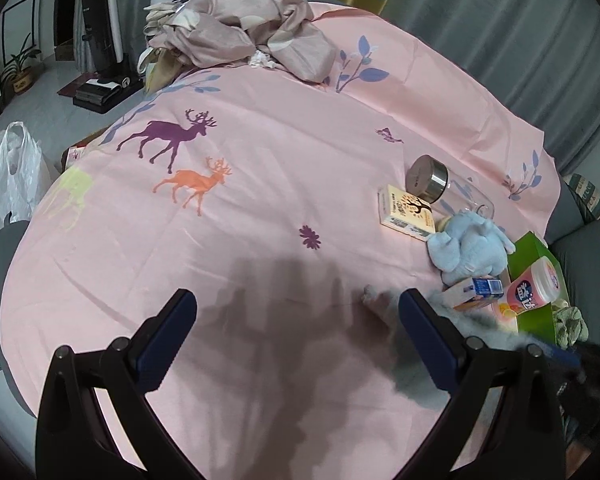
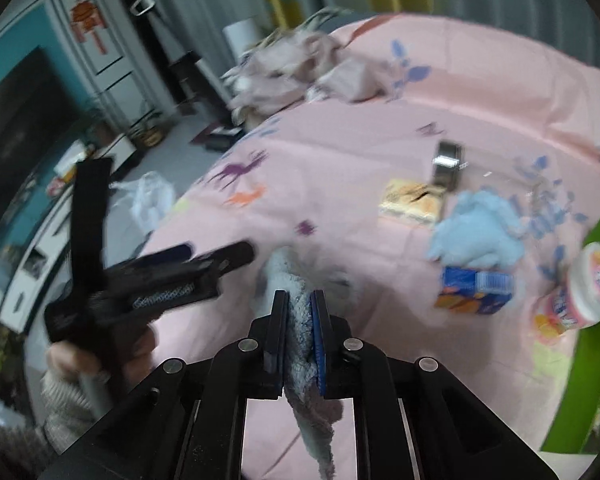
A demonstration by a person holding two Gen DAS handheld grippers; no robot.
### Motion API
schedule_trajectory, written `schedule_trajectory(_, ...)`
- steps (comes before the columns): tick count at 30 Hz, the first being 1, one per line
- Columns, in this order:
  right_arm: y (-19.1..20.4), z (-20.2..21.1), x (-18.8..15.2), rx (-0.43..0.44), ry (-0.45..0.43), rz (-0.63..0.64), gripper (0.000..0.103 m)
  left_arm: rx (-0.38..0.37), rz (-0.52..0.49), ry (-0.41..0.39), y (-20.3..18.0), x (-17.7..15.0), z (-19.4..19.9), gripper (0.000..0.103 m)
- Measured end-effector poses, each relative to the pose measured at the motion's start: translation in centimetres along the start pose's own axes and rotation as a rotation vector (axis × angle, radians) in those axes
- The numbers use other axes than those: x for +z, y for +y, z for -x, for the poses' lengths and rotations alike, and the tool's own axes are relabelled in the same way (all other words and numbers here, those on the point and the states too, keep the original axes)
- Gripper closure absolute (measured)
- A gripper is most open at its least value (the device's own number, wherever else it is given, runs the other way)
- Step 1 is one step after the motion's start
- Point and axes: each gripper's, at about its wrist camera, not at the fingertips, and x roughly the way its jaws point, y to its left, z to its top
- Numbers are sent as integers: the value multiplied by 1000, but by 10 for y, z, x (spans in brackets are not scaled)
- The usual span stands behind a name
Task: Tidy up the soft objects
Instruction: 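Close the right gripper on the grey knit cloth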
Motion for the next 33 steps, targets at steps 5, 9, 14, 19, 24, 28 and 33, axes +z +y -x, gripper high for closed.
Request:
schedule_trajectory(5,-16,-58,1,-39,57,-91,91,-7,15,25,3,0,-3,3)
schedule_trajectory(9,-40,-104,0,-72,92,-221,91,9,0,50,2,-2,-8,3)
schedule_trajectory(14,-52,-111,1,-77,128,-258,88,6,-35,119,1,-8,-19,3)
schedule_trajectory(19,-55,-56,4,-196,12,-263,27,-68,-39,173,-1,-13,-22,3)
schedule_trajectory(24,-61,-28,0,-162,8,-334,27,-132,-62,217,-9,-21,-22,8)
schedule_trajectory(28,-58,-44,-12,-63,67,-364,27,-163,-107,275,-21,-32,-29,18)
schedule_trajectory(33,-58,-85,-19,-18,142,-385,27,-185,-100,346,-32,-45,-46,46)
